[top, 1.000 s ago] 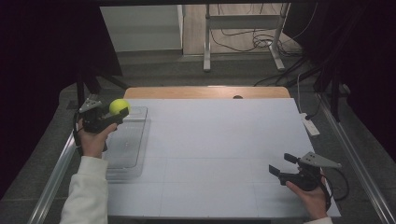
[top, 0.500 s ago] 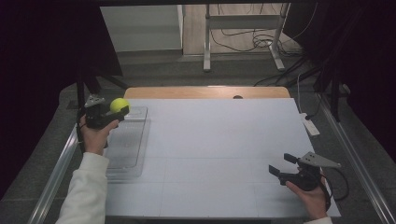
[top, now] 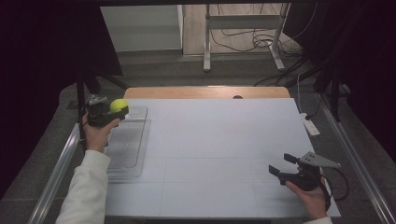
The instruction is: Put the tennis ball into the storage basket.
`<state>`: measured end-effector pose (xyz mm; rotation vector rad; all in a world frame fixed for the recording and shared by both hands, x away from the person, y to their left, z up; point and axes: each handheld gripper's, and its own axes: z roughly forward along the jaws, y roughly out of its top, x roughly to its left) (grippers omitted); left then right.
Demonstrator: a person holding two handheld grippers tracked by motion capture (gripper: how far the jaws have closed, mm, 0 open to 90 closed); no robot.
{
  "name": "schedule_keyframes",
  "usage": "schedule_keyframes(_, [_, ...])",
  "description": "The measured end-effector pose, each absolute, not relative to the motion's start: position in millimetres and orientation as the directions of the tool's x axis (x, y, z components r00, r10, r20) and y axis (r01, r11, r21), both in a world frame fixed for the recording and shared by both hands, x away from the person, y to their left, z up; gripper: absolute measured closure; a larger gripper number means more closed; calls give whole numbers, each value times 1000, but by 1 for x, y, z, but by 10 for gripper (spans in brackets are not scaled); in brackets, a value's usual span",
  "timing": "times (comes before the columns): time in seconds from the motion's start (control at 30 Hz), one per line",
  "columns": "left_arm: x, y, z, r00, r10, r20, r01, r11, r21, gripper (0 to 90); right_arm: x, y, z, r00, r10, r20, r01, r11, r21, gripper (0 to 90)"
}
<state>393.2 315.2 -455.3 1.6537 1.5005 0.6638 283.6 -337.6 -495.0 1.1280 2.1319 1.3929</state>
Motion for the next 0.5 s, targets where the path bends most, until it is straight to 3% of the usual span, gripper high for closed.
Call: schedule_keyframes(0.5, [402, 320, -463, 128, 987, -102, 599, 5, 800, 270, 284, -338, -496, -618, 775, 127, 429, 197, 881, 139])
